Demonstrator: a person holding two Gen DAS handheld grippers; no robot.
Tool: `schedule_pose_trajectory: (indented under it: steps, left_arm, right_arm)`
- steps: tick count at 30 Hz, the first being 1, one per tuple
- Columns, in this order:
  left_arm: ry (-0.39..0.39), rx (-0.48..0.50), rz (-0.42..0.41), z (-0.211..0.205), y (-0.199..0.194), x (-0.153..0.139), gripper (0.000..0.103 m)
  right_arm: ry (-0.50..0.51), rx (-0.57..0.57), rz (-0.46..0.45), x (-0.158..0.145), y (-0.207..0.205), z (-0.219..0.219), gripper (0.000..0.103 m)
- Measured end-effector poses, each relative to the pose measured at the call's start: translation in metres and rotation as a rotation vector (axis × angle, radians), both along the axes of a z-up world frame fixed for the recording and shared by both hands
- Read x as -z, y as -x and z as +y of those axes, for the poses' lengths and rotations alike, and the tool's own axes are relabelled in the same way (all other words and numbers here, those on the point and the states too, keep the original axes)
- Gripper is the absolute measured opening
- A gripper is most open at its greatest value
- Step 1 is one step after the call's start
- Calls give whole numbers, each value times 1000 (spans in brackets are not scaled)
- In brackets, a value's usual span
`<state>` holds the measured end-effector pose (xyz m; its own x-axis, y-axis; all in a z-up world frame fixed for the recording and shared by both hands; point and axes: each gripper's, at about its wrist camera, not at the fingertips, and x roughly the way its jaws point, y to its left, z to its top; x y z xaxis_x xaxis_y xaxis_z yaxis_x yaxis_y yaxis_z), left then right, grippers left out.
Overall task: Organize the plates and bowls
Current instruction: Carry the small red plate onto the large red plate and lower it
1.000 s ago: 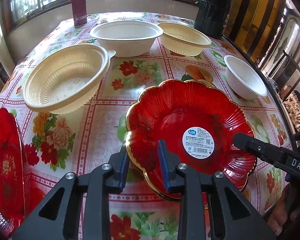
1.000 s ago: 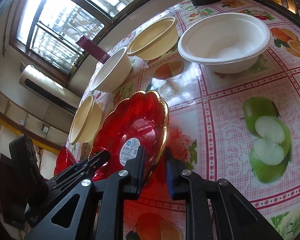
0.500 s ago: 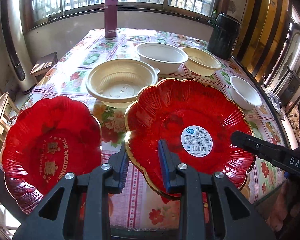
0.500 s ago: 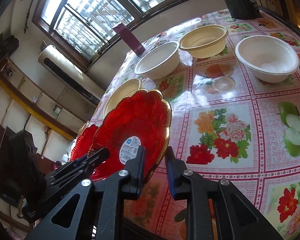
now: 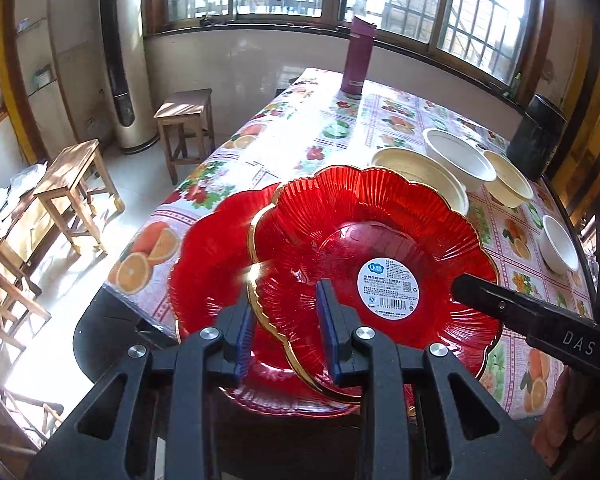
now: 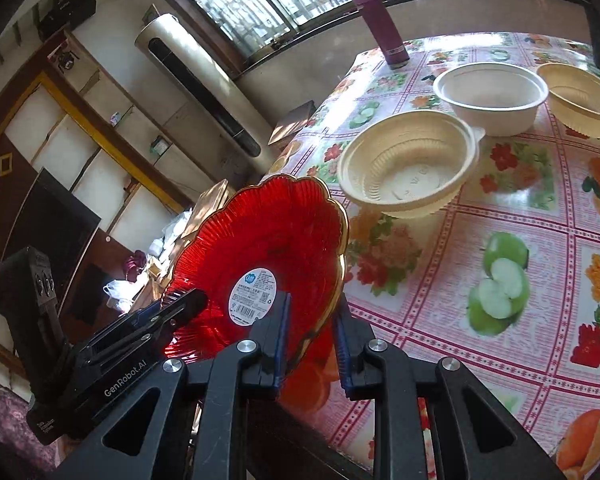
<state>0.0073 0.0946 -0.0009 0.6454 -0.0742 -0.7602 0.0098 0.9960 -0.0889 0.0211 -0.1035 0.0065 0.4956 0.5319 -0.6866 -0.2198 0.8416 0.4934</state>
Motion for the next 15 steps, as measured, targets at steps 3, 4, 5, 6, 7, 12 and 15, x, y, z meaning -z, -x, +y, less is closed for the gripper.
schedule_pose_trajectory:
  steps: [3,4,5,6,7,12,15]
  left_arm:
    - [-2,-37,16,15,-3,6,26]
    - [-2,-46,20,19,-4,8,26]
    - [-3,-52,27,22,-4,11,26]
    - [-5,-57,35,25,-5,13,26]
    - [-8,-62,42,28,-5,16,26]
    - [12,-80,92,41,-7,29,26]
    - [32,-68,102,42,-8,32,29]
  right_arm:
    - [18,-38,17,8,-4,24,22]
    - [20,-47,24,10,-7,29,22]
    - [24,-52,33,13,-10,33,22]
    - [25,-55,47,16,-12,37,22]
    - [26,-60,61,19,-13,38,22]
    - [56,-78,118,34,-22,49,25]
    - [82,-76,119,36,-23,51,27]
